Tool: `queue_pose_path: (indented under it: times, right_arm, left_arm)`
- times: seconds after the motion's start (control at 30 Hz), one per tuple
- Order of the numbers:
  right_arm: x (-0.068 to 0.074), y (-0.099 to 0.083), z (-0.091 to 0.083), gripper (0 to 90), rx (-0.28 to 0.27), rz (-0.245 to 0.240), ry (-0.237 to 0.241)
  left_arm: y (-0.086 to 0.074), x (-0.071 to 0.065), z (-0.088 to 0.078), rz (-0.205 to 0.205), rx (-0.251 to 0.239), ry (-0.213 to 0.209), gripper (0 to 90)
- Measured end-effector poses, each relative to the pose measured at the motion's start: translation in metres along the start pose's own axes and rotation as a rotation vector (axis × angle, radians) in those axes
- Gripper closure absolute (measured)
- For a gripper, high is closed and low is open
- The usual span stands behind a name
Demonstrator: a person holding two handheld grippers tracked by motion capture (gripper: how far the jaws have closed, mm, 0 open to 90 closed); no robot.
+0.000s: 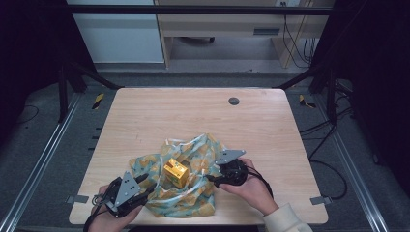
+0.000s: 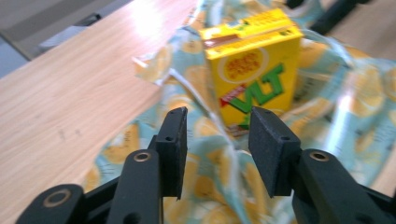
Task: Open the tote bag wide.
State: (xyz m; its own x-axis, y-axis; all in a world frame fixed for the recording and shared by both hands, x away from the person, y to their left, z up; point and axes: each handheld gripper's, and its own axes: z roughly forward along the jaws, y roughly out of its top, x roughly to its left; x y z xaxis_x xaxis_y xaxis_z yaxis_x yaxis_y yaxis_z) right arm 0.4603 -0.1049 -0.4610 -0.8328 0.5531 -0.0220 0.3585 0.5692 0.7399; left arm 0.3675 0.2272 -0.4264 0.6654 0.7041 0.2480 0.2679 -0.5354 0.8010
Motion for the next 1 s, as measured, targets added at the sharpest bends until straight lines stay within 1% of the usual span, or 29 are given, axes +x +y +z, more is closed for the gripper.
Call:
queue_pose_path:
  times: [0.03, 0.07, 0.1, 0.13, 0.17, 0.2, 0.23, 0.27, 0.3, 0.33, 0.4, 0.43, 0.5, 0.53, 0.57, 0.6, 0.67, 0.7, 0.77, 0.83, 0.87, 0.9, 0.97, 1.0]
  right_arm:
    - [0.002, 0.000, -0.002, 35.1, -0.008, -0.004, 0.006]
    - [0.003, 0.000, -0.003, 33.7, -0.015, -0.006, 0.008]
    - [0.005, 0.001, -0.003, 32.2, -0.019, -0.010, 0.010]
    - [0.006, 0.001, -0.003, 30.8, -0.025, -0.019, 0.008]
    - [0.007, 0.002, -0.002, 29.7, -0.034, -0.025, 0.011]
    - [0.007, 0.003, 0.000, 28.0, -0.036, -0.026, 0.011]
    - [0.008, 0.004, 0.003, 26.7, -0.042, -0.026, 0.009]
    - [0.010, 0.005, 0.007, 25.4, -0.042, -0.033, 0.019]
    - [0.011, 0.006, 0.011, 25.1, -0.035, -0.040, 0.024]
    - [0.012, 0.006, 0.016, 26.5, -0.022, -0.044, 0.029]
    - [0.014, 0.006, 0.023, 33.2, 0.006, -0.047, 0.046]
    - [0.015, 0.006, 0.027, 40.0, 0.027, -0.051, 0.058]
    - [0.016, 0.004, 0.031, 52.7, 0.054, -0.060, 0.071]
    - [0.017, 0.003, 0.032, 59.6, 0.061, -0.065, 0.075]
    - [0.016, 0.002, 0.033, 64.7, 0.067, -0.069, 0.087]
    - [0.017, 0.002, 0.034, 68.4, 0.071, -0.070, 0.086]
    - [0.016, 0.001, 0.035, 79.1, 0.076, -0.075, 0.090]
    - [0.016, 0.001, 0.035, 84.3, 0.074, -0.075, 0.089]
    - [0.016, 0.001, 0.035, 89.4, 0.068, -0.079, 0.097]
    - [0.016, 0.002, 0.032, 90.0, 0.069, -0.082, 0.109]
    - [0.016, 0.002, 0.030, 90.0, 0.068, -0.080, 0.111]
    - [0.016, 0.001, 0.027, 90.0, 0.064, -0.081, 0.115]
    - [0.016, -0.002, 0.021, 90.0, 0.062, -0.082, 0.119]
    - [0.016, -0.004, 0.017, 90.0, 0.065, -0.083, 0.120]
  left_arm:
    - [-0.001, 0.002, 0.001, -0.010, -0.001, 0.012, 56.2]
    - [-0.002, 0.005, 0.004, -0.020, 0.000, 0.014, 55.2]
    - [-0.002, 0.007, 0.007, -0.023, 0.006, 0.008, 54.4]
    - [-0.003, 0.010, 0.012, -0.038, 0.017, 0.001, 52.3]
    - [-0.004, 0.011, 0.016, -0.041, 0.016, -0.003, 49.2]
    - [-0.005, 0.010, 0.021, -0.051, 0.037, -0.019, 49.0]
    - [-0.006, 0.010, 0.027, -0.042, 0.056, -0.015, 48.7]
    - [-0.006, 0.011, 0.032, -0.020, 0.072, -0.004, 47.2]
    - [-0.007, 0.012, 0.038, -0.005, 0.100, 0.001, 45.9]
    - [-0.008, 0.012, 0.042, -0.017, 0.121, -0.007, 45.2]
    - [-0.012, 0.015, 0.053, -0.042, 0.147, -0.026, 46.2]
    - [-0.013, 0.016, 0.054, -0.036, 0.163, -0.029, 47.3]
    - [-0.015, 0.017, 0.056, -0.045, 0.170, -0.036, 54.7]
    - [-0.016, 0.018, 0.056, -0.045, 0.176, -0.037, 57.4]
    - [-0.016, 0.018, 0.056, -0.049, 0.173, -0.038, 61.3]
    - [-0.016, 0.019, 0.057, -0.040, 0.185, -0.041, 63.6]
    - [-0.018, 0.020, 0.060, -0.044, 0.205, -0.050, 69.0]
    - [-0.019, 0.019, 0.061, -0.049, 0.205, -0.050, 71.9]
    - [-0.019, 0.019, 0.062, -0.042, 0.214, -0.054, 76.7]
    - [-0.018, 0.018, 0.060, -0.038, 0.209, -0.057, 81.5]
    - [-0.018, 0.019, 0.059, -0.025, 0.216, -0.055, 82.8]
    - [-0.018, 0.019, 0.058, -0.023, 0.216, -0.052, 84.0]
    - [-0.019, 0.019, 0.057, -0.014, 0.219, -0.045, 84.8]
    - [-0.019, 0.019, 0.057, -0.018, 0.217, -0.043, 85.1]
